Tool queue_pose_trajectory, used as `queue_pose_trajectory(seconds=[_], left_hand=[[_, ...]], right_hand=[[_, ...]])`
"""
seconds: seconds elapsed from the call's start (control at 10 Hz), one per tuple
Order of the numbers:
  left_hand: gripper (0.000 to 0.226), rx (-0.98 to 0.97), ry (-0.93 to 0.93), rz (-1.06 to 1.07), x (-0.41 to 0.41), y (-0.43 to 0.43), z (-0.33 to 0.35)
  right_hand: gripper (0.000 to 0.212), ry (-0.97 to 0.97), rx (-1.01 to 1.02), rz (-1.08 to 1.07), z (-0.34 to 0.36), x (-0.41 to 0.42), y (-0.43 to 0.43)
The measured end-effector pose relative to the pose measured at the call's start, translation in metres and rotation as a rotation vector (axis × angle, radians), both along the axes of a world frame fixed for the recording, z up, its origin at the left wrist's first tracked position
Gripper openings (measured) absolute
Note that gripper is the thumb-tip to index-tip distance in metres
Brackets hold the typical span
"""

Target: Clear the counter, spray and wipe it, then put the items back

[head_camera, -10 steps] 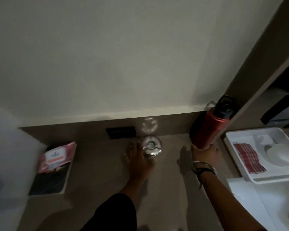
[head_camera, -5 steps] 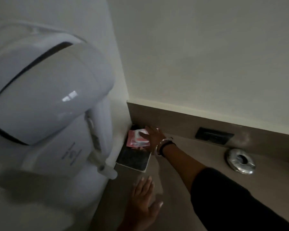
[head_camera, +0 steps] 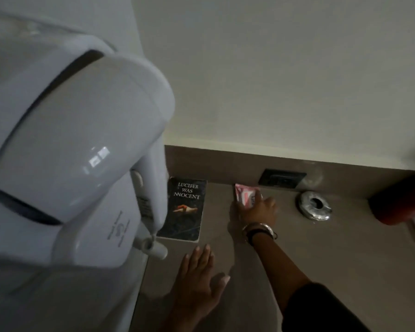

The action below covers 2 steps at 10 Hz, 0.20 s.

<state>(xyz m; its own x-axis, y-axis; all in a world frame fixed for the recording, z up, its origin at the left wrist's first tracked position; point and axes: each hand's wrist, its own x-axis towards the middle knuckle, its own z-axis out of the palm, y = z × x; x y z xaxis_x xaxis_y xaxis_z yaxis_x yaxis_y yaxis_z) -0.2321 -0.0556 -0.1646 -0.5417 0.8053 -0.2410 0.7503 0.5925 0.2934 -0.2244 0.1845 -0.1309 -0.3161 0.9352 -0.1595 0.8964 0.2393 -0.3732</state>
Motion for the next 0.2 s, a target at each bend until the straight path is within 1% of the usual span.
queue_pose_trajectory(seconds=[0.1,0.2], left_hand=[[0.081,-0.045,-0.055,0.043,-0.001,0.008,0.012],[0.077,-0.035,-0.153,0.113,0.000,0.021,0.036]], right_hand=[[0.094,0.007,-0.070,-0.017,0.009,-0.003,0.003],[0.110,0.016,-0.005,0.004,0.028,0.004,-0.001]])
